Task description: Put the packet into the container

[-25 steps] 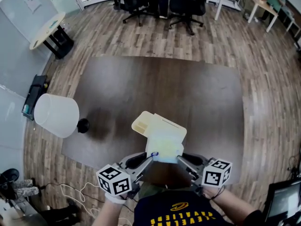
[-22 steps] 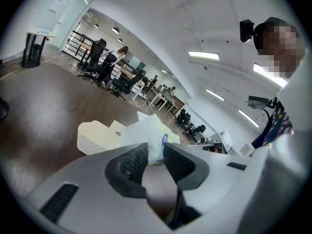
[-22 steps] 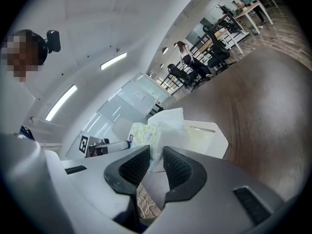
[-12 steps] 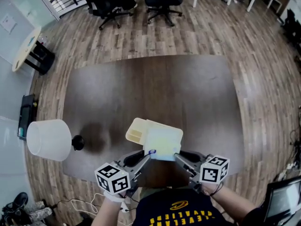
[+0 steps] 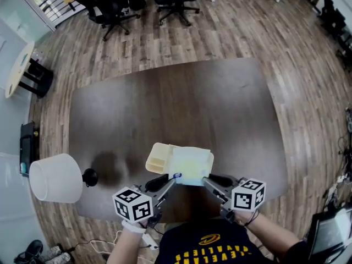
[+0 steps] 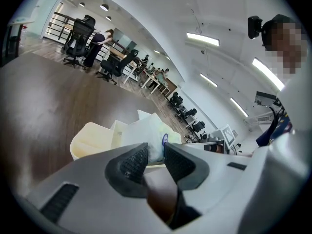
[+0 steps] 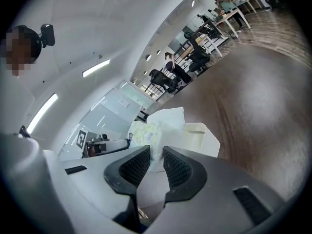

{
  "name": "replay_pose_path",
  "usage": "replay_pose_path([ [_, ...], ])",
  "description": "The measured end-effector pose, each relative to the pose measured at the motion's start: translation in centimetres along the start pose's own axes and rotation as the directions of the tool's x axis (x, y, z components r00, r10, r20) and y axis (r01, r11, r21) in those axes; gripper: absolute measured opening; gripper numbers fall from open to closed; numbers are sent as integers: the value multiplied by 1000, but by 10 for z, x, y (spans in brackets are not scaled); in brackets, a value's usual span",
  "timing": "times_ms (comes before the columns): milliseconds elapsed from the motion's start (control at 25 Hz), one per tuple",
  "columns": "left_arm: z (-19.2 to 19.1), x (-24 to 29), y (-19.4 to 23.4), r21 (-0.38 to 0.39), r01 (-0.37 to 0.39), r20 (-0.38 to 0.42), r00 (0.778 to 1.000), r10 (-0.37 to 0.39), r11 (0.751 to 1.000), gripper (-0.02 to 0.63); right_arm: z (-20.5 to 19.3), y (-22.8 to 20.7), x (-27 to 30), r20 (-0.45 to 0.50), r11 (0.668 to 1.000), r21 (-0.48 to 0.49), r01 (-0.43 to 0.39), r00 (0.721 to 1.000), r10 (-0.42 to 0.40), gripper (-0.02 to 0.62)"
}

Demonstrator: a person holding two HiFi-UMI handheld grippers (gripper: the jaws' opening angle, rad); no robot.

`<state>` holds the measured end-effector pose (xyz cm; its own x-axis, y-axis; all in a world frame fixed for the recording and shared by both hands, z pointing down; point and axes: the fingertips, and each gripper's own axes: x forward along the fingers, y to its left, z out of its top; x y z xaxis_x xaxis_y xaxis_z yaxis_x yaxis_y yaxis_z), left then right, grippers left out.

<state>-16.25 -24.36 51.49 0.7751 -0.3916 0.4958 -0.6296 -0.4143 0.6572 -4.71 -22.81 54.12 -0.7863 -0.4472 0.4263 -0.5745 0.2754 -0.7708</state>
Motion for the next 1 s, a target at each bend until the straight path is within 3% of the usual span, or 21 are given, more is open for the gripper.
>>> replay_pose_path([
  [400, -14, 20, 25, -16, -2, -89, 996, 1, 1000, 106, -13, -25, 17, -75, 997, 12, 77, 994, -76, 97],
  [720, -24, 33, 43, -3, -50, -180, 983, 49, 999, 106, -24, -36, 27, -183, 989, 22, 143, 973, -137, 97],
  [1000, -31, 40, 52, 4, -93, -244, 966, 91, 996, 106, -24, -44, 31, -231, 985, -26, 169, 958, -170, 97],
])
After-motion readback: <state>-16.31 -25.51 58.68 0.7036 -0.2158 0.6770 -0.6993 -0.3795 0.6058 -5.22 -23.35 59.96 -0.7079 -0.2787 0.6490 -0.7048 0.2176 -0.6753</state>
